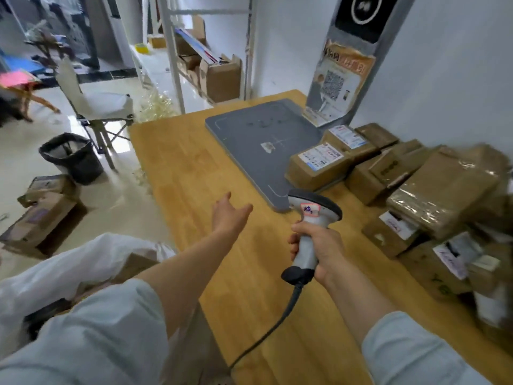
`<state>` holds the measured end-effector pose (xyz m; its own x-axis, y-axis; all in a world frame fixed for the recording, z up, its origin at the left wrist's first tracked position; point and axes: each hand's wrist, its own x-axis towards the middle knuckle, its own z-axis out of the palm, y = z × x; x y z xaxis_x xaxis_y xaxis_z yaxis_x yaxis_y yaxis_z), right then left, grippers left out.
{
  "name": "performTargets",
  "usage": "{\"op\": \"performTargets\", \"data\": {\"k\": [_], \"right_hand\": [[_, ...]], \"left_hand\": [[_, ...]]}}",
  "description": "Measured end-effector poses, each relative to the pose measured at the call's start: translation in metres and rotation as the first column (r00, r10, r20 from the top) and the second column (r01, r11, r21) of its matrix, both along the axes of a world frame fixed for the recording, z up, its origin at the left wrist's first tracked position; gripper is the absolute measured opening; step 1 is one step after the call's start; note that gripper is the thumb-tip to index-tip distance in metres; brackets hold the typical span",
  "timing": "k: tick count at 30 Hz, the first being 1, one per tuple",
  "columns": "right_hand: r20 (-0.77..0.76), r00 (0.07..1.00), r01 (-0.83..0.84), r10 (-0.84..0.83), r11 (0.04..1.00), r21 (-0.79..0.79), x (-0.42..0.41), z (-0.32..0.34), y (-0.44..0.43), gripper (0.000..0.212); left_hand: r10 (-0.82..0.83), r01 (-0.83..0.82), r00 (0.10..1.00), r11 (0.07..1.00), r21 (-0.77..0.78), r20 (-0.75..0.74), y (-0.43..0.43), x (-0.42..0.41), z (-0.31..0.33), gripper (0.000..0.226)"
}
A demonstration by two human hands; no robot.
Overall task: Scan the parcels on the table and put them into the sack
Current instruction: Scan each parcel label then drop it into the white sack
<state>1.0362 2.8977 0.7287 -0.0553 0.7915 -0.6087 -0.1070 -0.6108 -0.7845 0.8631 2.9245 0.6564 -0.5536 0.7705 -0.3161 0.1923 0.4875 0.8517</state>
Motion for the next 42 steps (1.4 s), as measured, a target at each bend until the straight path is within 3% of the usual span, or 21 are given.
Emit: {"op": "performTargets", "data": {"k": [7, 15, 20, 24, 27, 32, 34, 35, 36, 39, 40, 42], "right_hand": [[-0.031, 0.982, 0.184, -0.185, 0.982, -0.036, 0.063, -0.008, 0.055, 0.011], [-0.08, 0.973, 0.207, -0.216, 0.973, -0.106, 0.094, -0.024, 0.098, 0.015], [-0.077, 0.979, 0.183, -0.191, 0.979, -0.094, 0.106, -0.035, 0.104, 0.013], [-0.07, 0.98, 0.182, -0.188, 0.979, -0.091, 0.114, -0.037, 0.096, 0.01], [-0.048, 0.98, 0.188, -0.192, 0.979, -0.077, 0.122, -0.033, 0.084, 0.01], [0.047, 0.979, 0.201, -0.2, 0.979, -0.023, 0.134, -0.026, 0.052, 0.005], [0.102, 0.972, 0.213, -0.211, 0.977, -0.003, 0.137, -0.031, 0.044, 0.005], [0.137, 0.968, 0.213, -0.211, 0.977, 0.004, 0.136, -0.034, 0.036, 0.004], [0.185, 0.96, 0.211, -0.209, 0.977, 0.01, 0.136, -0.038, 0.03, 0.01], [0.273, 0.948, 0.165, -0.161, 0.986, 0.012, 0.131, -0.048, 0.014, 0.028], [0.266, 0.954, 0.144, -0.139, 0.99, 0.002, 0.129, -0.049, 0.01, 0.027], [0.224, 0.969, 0.112, -0.101, 0.993, -0.034, 0.123, -0.052, 0.002, 0.021]], "left_hand": [[-0.313, 0.314, 0.935, 0.949, -0.023, -0.168, 0.098, 0.071, 0.013, 0.089], [-0.418, 0.388, 0.861, 0.908, -0.158, -0.289, 0.196, 0.11, 0.002, 0.133], [-0.424, 0.385, 0.853, 0.905, -0.183, -0.304, 0.214, 0.116, -0.003, 0.126], [-0.523, 0.493, 0.796, 0.852, -0.174, -0.304, 0.188, 0.107, -0.006, 0.121], [-0.677, 0.64, 0.664, 0.734, -0.227, -0.316, 0.153, 0.095, -0.004, 0.12], [-0.913, 0.842, 0.3, 0.39, -0.374, -0.278, 0.088, 0.063, -0.003, 0.127], [-0.946, 0.858, 0.237, 0.31, -0.409, -0.22, 0.066, 0.051, -0.002, 0.123], [-0.94, 0.859, 0.266, 0.333, -0.389, -0.215, 0.053, 0.046, -0.001, 0.119], [-0.908, 0.843, 0.356, 0.414, -0.342, -0.222, 0.041, 0.044, 0.0, 0.115], [-0.667, 0.598, 0.711, 0.74, -0.308, -0.224, 0.004, 0.046, -0.001, 0.094], [-0.565, 0.49, 0.802, 0.807, -0.329, -0.193, -0.006, 0.05, -0.002, 0.081], [-0.354, 0.343, 0.935, 0.891, -0.299, 0.02, -0.027, 0.061, -0.001, 0.035]]}}
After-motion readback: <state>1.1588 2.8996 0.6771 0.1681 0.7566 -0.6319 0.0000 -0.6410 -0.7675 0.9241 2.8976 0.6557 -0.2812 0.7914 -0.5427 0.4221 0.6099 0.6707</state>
